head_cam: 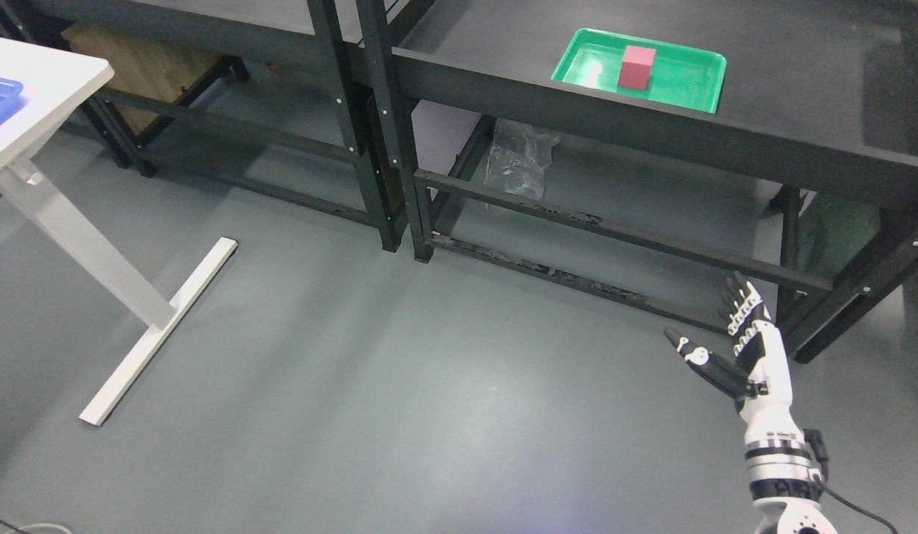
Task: Pick pink block from left shelf to tray
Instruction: 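Drive toward the black shelf holding the green tray, right hand raised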
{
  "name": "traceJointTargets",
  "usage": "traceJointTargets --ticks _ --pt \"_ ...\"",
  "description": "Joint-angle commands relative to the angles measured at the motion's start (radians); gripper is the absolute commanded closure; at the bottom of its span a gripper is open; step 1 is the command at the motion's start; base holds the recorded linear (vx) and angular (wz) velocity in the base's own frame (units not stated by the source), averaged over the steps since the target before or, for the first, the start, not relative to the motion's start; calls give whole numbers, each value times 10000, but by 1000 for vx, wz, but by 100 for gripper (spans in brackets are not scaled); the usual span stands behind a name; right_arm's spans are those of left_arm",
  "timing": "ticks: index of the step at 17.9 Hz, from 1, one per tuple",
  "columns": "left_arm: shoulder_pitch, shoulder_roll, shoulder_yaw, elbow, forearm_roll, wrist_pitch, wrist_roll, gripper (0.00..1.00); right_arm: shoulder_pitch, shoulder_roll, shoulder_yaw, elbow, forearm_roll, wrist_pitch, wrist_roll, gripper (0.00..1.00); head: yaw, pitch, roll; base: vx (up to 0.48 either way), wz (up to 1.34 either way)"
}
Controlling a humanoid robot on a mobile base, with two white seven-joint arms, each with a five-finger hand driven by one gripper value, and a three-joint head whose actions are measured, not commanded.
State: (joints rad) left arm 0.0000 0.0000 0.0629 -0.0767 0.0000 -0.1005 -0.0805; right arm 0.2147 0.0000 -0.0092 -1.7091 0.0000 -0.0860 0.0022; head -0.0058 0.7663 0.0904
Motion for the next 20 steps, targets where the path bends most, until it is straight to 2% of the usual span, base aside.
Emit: traceJointTargets --ticks 1,8,10,12,14,17,20 --pt "92 174 0 0 -15 -8 8 0 62 -174 -230 3 184 -15 -22 0 0 0 0 269 -113" --pt "92 174 0 0 -15 -8 8 0 1 -174 -322 -12 504 47 -267 0 0 0 0 290 -121" --pt "92 174 0 0 -15 -8 8 0 1 -214 -444 -58 1757 16 -542 0 0 0 0 315 -91" --pt "92 174 0 0 -15 -8 8 0 1 -382 -552 -119 3748 -15 -1062 0 0 0 0 309 -58" --pt "92 174 0 0 -15 -8 8 0 1 -414 -598 -151 4767 -121 -1706 0 0 0 0 315 -5" --pt "92 174 0 0 -15 -8 8 0 78 -368 -735 -166 4786 -1574 -2504 0 0 0 0 331 19" --pt "92 174 0 0 -15 -8 8 0 47 -322 -706 -151 4786 -1901 -2737 0 0 0 0 313 5"
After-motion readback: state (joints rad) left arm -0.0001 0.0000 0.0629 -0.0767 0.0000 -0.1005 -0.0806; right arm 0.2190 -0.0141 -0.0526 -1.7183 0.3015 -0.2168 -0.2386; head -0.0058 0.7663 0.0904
